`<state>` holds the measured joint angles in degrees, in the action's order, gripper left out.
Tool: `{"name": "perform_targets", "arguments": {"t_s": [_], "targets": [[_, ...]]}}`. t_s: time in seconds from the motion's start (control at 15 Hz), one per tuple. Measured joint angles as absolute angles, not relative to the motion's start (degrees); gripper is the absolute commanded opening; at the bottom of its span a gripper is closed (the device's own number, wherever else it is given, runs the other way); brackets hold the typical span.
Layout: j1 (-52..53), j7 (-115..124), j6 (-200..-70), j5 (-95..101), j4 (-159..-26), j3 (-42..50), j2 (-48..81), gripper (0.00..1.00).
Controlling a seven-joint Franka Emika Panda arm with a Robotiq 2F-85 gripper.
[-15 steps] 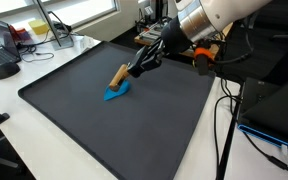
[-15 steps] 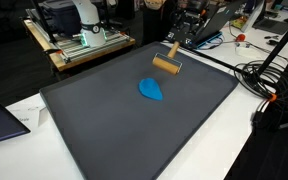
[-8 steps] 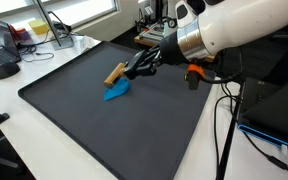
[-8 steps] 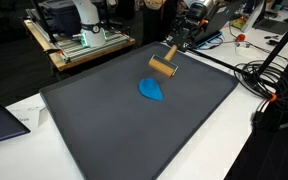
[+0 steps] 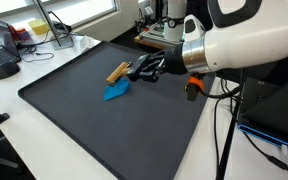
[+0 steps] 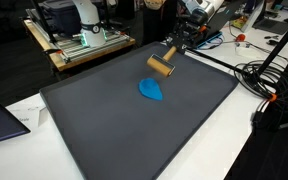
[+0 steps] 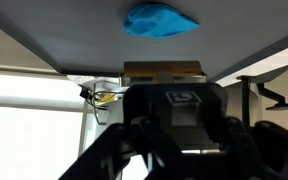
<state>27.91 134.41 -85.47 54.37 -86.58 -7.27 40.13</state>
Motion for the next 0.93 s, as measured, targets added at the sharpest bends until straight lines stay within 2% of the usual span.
{"name": "perform_targets", "arguments": {"t_s": [0.6, 0.93], "targets": [[27.5, 133.3, -84.9, 53.2, -83.1, -7.5, 41.9, 0.23], [23.2, 126.4, -90.4, 47.6, -84.0, -8.1, 37.7, 0.23]]}}
